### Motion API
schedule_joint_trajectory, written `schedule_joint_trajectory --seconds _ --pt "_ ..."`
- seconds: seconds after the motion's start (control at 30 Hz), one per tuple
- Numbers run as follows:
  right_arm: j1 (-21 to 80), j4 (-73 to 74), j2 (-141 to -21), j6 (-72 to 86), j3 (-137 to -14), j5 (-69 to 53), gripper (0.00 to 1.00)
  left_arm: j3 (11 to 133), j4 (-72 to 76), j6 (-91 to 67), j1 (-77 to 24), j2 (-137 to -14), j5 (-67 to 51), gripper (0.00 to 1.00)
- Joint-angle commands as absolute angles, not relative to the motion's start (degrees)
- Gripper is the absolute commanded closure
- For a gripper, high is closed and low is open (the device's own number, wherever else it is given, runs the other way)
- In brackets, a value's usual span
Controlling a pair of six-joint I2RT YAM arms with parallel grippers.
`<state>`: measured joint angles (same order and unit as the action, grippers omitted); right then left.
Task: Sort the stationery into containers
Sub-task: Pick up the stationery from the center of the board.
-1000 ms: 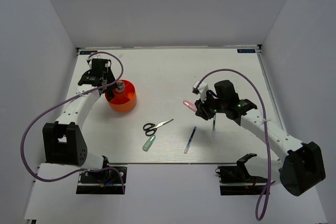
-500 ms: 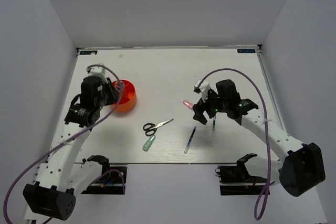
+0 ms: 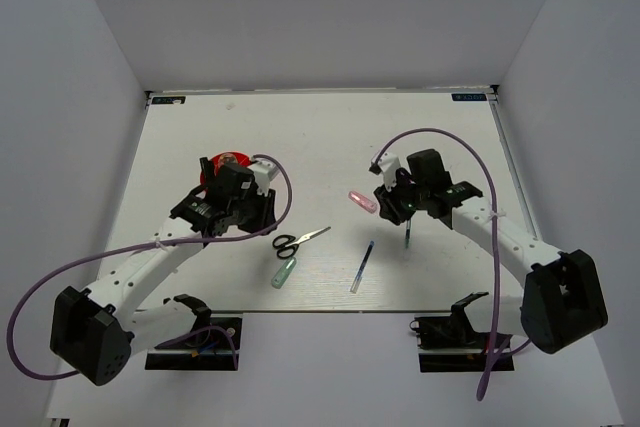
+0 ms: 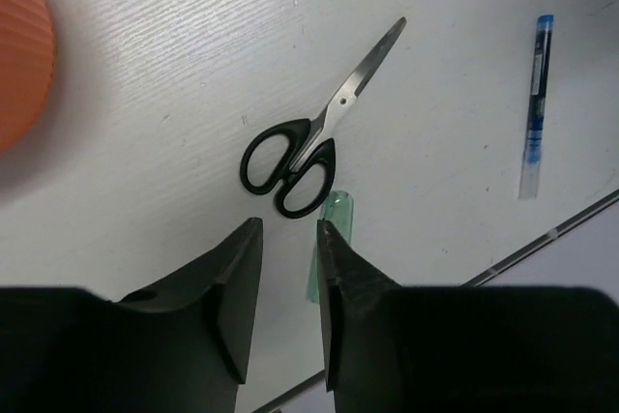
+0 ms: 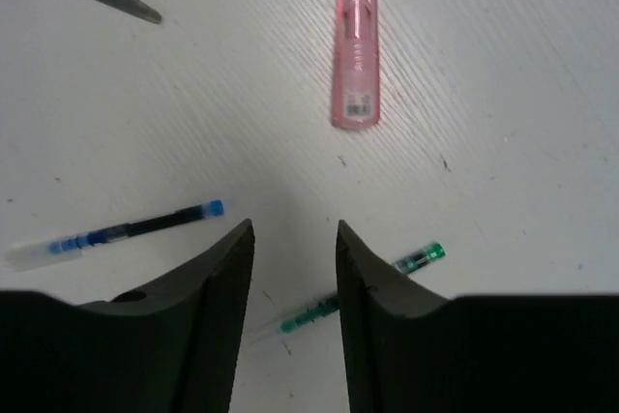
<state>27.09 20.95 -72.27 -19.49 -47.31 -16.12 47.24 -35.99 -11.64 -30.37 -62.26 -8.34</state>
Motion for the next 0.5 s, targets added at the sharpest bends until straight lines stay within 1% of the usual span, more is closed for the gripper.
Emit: schedule_joint_trajectory --seconds 0.0,0.03,0.07,0.1,0.13,0.2,0.3,0.47 --pt "26.10 17.58 -72.77 -20.65 -46.14 -11.16 0.54 45.97 -36.12 -9.49 -30.41 -62.14 -9.05 0.61" --pt "25.67 17.67 -73.12 -20.92 -46.06 -11.16 0.48 46.31 -36.65 -9.41 -30.41 -62.40 -9.14 0.60" --pt "25.40 17.67 -73.47 -21.00 -46.05 -11.16 0.45 47.01 -38.04 -9.23 -30.41 -62.49 -8.53 0.49" --pt "25.14 17.93 -74.09 -21.44 -46.14 -11.25 0.42 46.93 -38.58 -8.97 -30.41 -62.40 -8.18 0.40" --pt "25.05 18.02 -74.18 -21.45 -46.14 -11.25 0.42 46.85 -38.76 -9.14 -30.41 -62.14 -7.48 0.34" --pt "24.52 17.76 -74.35 -21.53 -45.97 -11.42 0.42 46.41 -38.76 -9.14 -30.50 -62.05 -6.33 0.27" --pt "24.26 17.93 -74.27 -21.53 -45.97 -12.30 0.42 46.58 -39.46 -9.32 -30.50 -62.14 -5.45 0.22" --pt "24.08 17.93 -74.09 -21.45 -45.88 -13.18 0.42 46.41 -39.90 -9.23 -30.41 -62.31 -4.31 0.22"
